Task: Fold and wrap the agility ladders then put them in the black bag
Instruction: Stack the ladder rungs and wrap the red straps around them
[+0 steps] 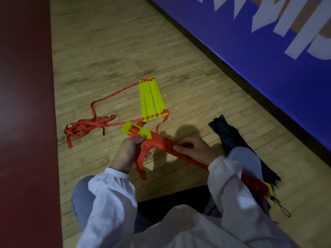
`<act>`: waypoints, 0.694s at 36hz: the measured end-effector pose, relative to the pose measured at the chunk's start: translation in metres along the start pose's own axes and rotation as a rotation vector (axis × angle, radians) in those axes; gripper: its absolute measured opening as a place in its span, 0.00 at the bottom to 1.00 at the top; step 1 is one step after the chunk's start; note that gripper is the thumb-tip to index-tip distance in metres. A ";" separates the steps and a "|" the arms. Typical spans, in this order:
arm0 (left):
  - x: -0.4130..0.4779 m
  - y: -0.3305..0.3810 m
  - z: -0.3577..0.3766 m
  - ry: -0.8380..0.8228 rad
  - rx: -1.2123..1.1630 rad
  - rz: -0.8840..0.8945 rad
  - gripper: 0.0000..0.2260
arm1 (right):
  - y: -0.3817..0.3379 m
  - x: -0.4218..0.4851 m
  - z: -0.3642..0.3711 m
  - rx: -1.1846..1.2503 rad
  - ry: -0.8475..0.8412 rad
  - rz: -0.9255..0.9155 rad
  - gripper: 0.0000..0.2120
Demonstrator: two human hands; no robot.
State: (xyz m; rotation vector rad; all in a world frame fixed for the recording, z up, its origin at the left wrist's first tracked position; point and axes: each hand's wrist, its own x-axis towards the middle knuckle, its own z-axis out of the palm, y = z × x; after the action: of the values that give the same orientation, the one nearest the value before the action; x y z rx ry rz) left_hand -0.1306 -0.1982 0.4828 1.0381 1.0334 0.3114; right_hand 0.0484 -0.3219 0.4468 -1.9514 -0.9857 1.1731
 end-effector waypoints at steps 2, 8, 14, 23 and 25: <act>-0.001 0.000 0.000 0.002 -0.012 -0.008 0.12 | 0.000 0.000 0.001 -0.004 0.002 -0.005 0.11; -0.003 0.002 -0.002 -0.023 -0.028 -0.046 0.12 | 0.003 0.003 0.003 -0.001 0.148 -0.024 0.16; -0.003 0.003 -0.004 -0.042 0.022 -0.084 0.13 | 0.004 0.004 0.003 -0.019 0.200 -0.028 0.14; -0.001 0.002 -0.007 0.074 0.030 -0.023 0.14 | -0.001 0.001 0.005 -0.059 0.244 -0.025 0.14; -0.001 0.002 -0.004 0.105 0.036 -0.020 0.15 | -0.002 0.001 0.007 -0.083 0.244 -0.037 0.15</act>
State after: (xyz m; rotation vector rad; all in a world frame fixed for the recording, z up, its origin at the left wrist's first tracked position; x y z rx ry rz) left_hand -0.1340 -0.1960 0.4846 1.0517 1.1473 0.3349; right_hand 0.0421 -0.3189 0.4452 -2.0743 -0.9488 0.8606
